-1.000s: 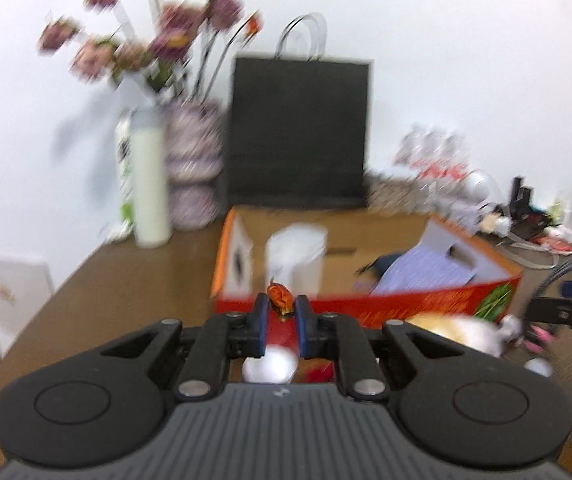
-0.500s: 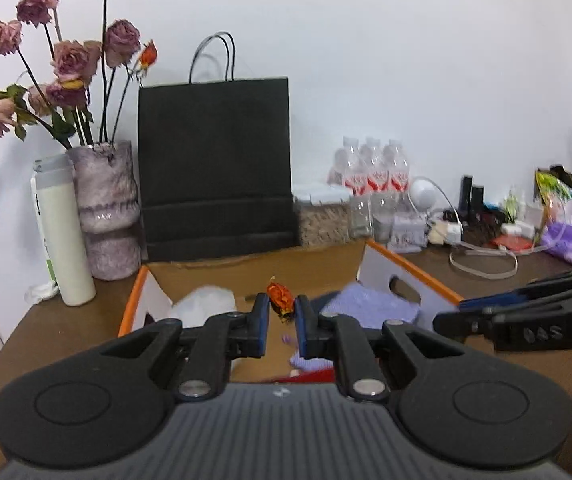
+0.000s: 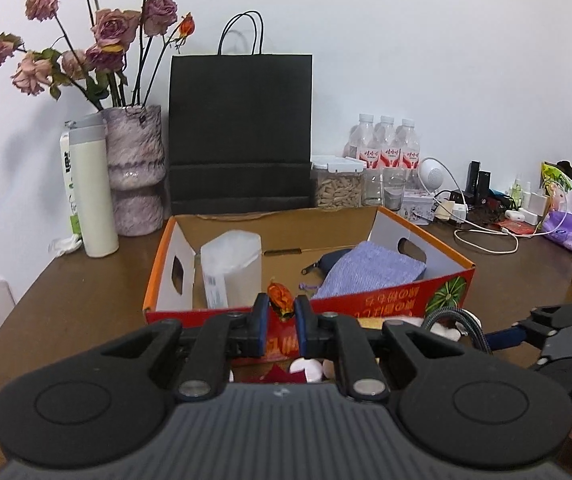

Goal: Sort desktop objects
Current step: 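Carry the cable and candy into the cardboard box and open both tools, then lower the right tool to the white bottle cap and grasp it, then hold the white cap in the right tool while the left tool grasps the black cable by the rose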

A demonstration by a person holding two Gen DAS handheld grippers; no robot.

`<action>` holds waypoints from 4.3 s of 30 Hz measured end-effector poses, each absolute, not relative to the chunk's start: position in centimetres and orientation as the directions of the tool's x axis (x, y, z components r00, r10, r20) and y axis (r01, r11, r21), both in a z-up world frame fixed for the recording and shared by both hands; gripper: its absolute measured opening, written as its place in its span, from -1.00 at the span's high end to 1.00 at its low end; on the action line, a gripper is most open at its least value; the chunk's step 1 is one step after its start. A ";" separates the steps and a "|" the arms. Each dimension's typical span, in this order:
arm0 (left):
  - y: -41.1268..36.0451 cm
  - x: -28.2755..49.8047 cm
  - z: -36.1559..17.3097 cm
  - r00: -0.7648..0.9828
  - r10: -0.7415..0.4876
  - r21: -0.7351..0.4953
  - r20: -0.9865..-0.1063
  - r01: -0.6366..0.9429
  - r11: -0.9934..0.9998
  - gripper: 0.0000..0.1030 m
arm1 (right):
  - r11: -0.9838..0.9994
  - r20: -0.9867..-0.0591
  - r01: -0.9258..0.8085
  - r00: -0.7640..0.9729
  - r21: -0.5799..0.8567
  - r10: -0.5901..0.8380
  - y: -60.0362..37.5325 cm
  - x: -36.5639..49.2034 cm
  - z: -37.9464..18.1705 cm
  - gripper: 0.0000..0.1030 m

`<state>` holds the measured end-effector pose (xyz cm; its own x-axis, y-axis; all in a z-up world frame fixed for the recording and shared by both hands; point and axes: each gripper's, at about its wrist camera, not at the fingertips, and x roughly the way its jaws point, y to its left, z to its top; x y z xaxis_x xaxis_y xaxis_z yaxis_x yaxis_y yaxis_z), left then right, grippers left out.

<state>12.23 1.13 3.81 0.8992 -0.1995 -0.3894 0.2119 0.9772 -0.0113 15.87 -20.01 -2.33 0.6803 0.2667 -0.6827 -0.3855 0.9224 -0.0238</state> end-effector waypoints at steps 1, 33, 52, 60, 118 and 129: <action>1.2 12.1 3.8 0.899 -0.200 -0.013 -0.389 0.211 0.977 0.73 | 0.923 -0.678 -0.384 0.683 -0.018 0.271 -20.0 15.8 -2.2 -0.70; -3.0 27.0 2.8 0.879 -0.184 0.022 -0.441 0.215 0.976 0.56 | 0.966 -0.515 -0.236 0.818 0.107 0.257 -20.8 30.8 3.1 -0.71; 0.2 27.2 3.0 0.933 -0.029 0.056 -0.358 0.052 0.997 -1.00 | 0.967 -0.480 -0.219 0.840 0.128 0.254 -21.2 31.7 2.5 -1.00; 1.0 27.4 2.7 0.941 -0.040 0.046 -0.337 0.058 0.997 -1.00 | 0.969 -0.503 -0.217 0.828 0.122 0.248 -20.9 32.1 1.5 -1.00; 0.6 2.7 -1.5 0.798 -0.102 -0.038 -0.594 0.098 0.994 -1.00 | 0.940 -0.653 -0.341 0.709 0.015 0.267 -25.6 3.2 -1.9 0.43; -3.9 3.7 -2.0 0.784 -0.141 0.011 -0.604 0.185 0.983 -1.00 | 0.944 -0.625 -0.327 0.730 0.037 0.277 -26.8 2.8 -1.8 0.47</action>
